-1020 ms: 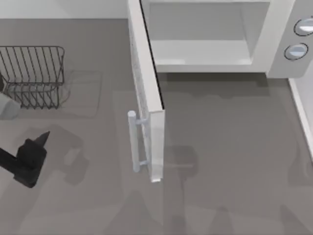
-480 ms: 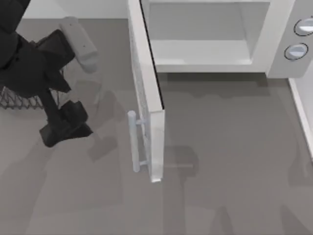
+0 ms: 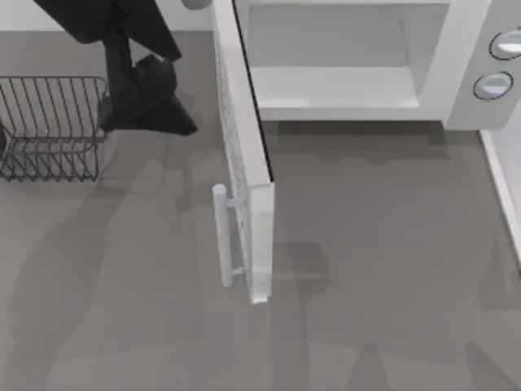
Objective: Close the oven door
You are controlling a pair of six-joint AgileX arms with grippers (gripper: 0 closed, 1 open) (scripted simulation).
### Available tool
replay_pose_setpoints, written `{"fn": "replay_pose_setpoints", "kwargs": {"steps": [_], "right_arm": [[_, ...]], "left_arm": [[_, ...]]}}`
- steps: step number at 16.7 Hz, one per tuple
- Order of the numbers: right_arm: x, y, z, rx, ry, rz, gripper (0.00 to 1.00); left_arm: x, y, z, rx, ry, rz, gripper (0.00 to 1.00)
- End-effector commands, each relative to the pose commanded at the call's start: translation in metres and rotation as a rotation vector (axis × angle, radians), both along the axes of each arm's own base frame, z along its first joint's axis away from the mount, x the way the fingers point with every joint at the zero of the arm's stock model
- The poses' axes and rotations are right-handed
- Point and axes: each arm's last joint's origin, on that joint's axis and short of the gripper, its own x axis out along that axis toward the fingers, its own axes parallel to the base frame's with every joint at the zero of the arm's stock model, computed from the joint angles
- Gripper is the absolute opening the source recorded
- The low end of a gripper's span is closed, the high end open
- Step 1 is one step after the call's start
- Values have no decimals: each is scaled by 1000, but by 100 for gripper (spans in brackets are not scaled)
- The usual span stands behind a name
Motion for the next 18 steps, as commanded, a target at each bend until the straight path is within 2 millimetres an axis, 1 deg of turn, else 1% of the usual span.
{"fn": "replay_pose_setpoints", "kwargs": {"steps": [3,9,12,18], "right_arm": [[0,0,0,0,0,0,100],[0,0,0,0,0,0,100],[0,0,0,0,0,0,100],[0,0,0,0,0,0,100]], "left_arm": [[4,-2,10,-22,-27,-28,100],[4,-1,10,-24,-32,-24,100],[7,-11,-4,-24,-29,-30,100],[11,-38,-51,-25,-31,-29,100]]}}
